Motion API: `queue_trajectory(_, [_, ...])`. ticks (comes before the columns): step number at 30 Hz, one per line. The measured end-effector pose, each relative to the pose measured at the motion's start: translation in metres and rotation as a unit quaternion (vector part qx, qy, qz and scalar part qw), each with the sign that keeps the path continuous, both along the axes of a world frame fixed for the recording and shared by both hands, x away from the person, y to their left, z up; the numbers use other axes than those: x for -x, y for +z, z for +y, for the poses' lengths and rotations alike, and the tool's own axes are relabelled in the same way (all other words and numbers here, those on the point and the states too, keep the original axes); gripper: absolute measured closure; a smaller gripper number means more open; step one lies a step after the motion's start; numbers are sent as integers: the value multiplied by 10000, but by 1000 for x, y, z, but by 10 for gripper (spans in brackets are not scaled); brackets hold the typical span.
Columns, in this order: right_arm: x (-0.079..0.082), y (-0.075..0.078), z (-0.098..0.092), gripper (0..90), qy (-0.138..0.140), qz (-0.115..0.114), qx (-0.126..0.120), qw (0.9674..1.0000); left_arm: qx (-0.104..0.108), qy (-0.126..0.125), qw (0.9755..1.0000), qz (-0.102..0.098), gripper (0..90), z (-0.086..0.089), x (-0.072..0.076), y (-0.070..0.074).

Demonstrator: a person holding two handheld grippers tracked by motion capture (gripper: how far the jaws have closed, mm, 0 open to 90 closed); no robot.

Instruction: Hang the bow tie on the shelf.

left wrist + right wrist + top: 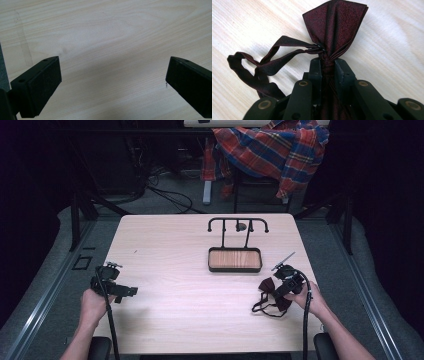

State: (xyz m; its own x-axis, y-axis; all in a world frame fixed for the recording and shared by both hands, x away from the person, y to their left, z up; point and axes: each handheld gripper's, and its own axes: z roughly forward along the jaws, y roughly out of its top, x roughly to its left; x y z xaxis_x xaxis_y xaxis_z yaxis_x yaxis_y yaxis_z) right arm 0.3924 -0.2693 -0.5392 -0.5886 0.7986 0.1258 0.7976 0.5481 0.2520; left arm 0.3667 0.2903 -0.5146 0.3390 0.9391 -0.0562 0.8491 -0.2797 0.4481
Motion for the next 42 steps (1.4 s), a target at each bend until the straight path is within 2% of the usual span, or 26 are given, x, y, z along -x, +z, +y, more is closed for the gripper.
queue_trajectory(1, [-1,3,-1,772,72,43,98,9999,1,-3,10000,1,2,0,0,0])
queue_trajectory(2, [0,5,-1,772,53,3,51,10000,8,-6,10000,1,2,0,0,0])
queue_trajectory(3, [3,4,0,772,-196,-128,-194,9995,13,-15,10000,10,2,0,0,0])
queue_trajectory(4, [2,9,-1,772,-113,-65,-96,9999,12,-27,10000,10,2,-1,0,0])
queue_trajectory(9, [4,19,-2,771,-37,-478,-119,9988,9,-51,10000,-3,2,-1,0,0])
queue_trajectory(10, [5,20,-2,771,-72,-570,-210,9981,7,-56,10000,-3,2,-1,0,0])
queue_trajectory(13, [6,27,-3,771,-46,-784,-144,9968,21,-50,10000,-20,2,-1,0,0])
queue_trajectory(15, [8,30,-3,771,-123,-935,-248,9952,18,-77,10000,-17,2,-1,0,0])
queue_trajectory(21, [9,39,-6,771,-261,-1226,-337,9915,18,-106,9999,-7,2,-2,0,0])
queue_trajectory(23, [9,40,-7,771,-265,-1247,-375,9911,26,-95,10000,-4,2,-2,0,0])
queue_trajectory(24, [9,41,-8,771,-310,-1290,-312,9907,17,-107,9999,-2,2,-2,0,0])
queue_trajectory(27, [8,42,-9,771,-394,-1352,-398,9892,24,-108,9999,-6,2,-2,0,0])
queue_trajectory(31, [7,44,-10,771,-421,-1367,-331,9892,10,-131,9999,-5,2,-3,0,0])
queue_trajectory(42, [3,51,-13,771,-632,-1571,-332,9850,29,-126,9999,-17,2,-4,0,0])
